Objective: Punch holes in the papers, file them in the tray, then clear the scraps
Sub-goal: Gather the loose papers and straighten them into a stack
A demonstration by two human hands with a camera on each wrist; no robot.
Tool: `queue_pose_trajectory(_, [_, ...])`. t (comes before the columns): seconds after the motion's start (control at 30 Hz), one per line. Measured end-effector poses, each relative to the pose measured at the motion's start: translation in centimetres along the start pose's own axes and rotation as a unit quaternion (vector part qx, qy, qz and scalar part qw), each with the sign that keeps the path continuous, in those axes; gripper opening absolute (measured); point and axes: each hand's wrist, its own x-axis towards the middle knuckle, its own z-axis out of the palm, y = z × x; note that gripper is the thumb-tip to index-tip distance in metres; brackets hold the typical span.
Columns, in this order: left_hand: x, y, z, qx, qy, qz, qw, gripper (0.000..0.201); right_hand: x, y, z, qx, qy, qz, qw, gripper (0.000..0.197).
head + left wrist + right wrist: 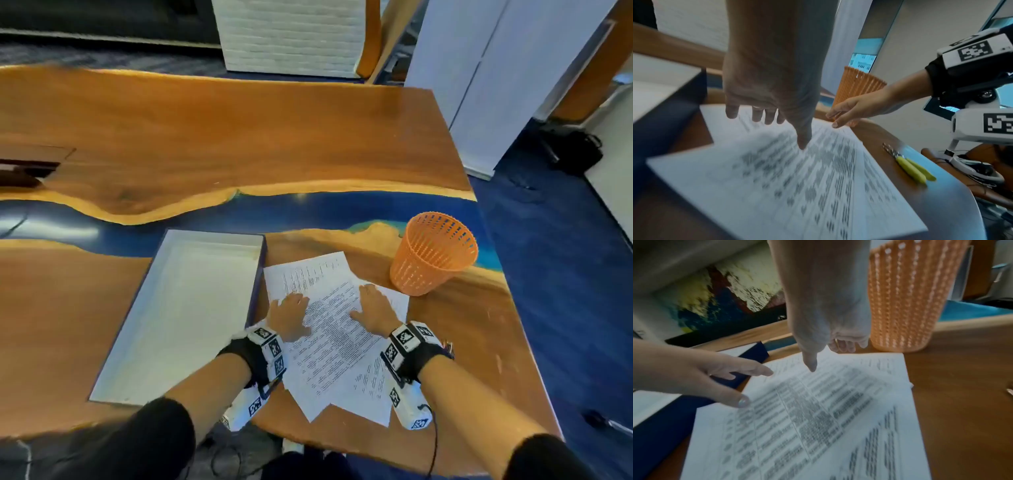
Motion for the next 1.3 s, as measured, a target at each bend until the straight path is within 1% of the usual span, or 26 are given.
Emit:
queue_pose_trajectory(0.03, [-0.1,0.1,0.8,-0.005,-0.025,-0.005,1.0,0.073,-0.4,0.4,0.5,0.001,-0.007,0.02,1.0,0.062])
queue_pose_trajectory(0.1, [-0.3,0.2,2.2,-0.014,-0.063,-0.013,0.998,0.089,-0.8,1.5,1.5,0.01,-0.001,0.056,0.998,0.068])
queue_pose_trajectory(0.17, [-0.3,0.1,3.4,-0.001,-0.082,-0.016,0.997,0.101,-1.1,2.2,2.3,0.01,0.013,0.078,0.997,0.076])
queue_pose_trajectory(0.23, [0.0,0.3,4.0,0.02,-0.081,-0.02,0.996,0.107,-0.9,2.4,2.4,0.002,0.029,0.087,0.996,0.083])
queue_pose_trajectory(0.3, [0.2,0.6,4.4,0.043,-0.062,-0.026,0.997,0.109,-0.7,2.6,2.5,-0.003,0.041,0.095,0.995,0.087])
queue_pose_trajectory(0.5, [0.4,1.1,5.1,0.069,-0.043,-0.036,0.996,0.112,-0.1,2.9,2.9,-0.012,0.05,0.126,0.991,0.094])
queue_pose_trajectory(0.63, [0.3,1.0,5.5,0.065,-0.034,-0.035,0.997,0.111,0.4,2.7,2.0,-0.03,0.02,0.152,0.988,0.097])
queue_pose_trajectory(0.77, [0.2,0.7,5.8,0.057,-0.02,-0.03,0.998,0.111,0.9,2.1,1.4,-0.017,0.009,0.187,0.982,0.102])
queue_pose_trajectory(0.93, [0.3,0.4,6.2,0.049,-0.013,-0.027,0.998,0.11,1.6,2.4,1.5,0.027,-0.023,0.222,0.975,0.107])
queue_pose_trajectory(1.0, [0.4,0.3,6.3,0.04,-0.008,-0.025,0.999,0.11,1.7,2.6,1.4,0.039,-0.032,0.223,0.974,0.102])
queue_pose_trajectory(1.07, [0.5,0.0,6.4,0.021,0.0,-0.022,1.0,0.11,1.7,2.7,1.3,0.048,-0.042,0.201,0.978,0.089])
queue_pose_trajectory(1.1, [0.6,-0.2,6.4,0.011,0.002,-0.02,1.0,0.111,1.7,2.7,1.3,0.061,-0.029,0.185,0.98,0.077])
queue_pose_trajectory(1.17, [0.7,-0.5,6.2,-0.002,0.009,-0.016,1.0,0.114,1.8,2.7,0.9,0.119,0.019,0.161,0.98,0.051])
queue_pose_trajectory(1.23, [0.9,-0.9,5.5,-0.009,0.03,-0.02,0.999,0.118,2.0,2.8,0.3,0.165,0.073,0.136,0.974,0.035])
queue_pose_trajectory(1.3, [1.3,-1.4,4.3,-0.045,0.07,-0.036,0.996,0.116,2.0,2.5,-0.5,0.196,0.109,0.099,0.97,0.022])
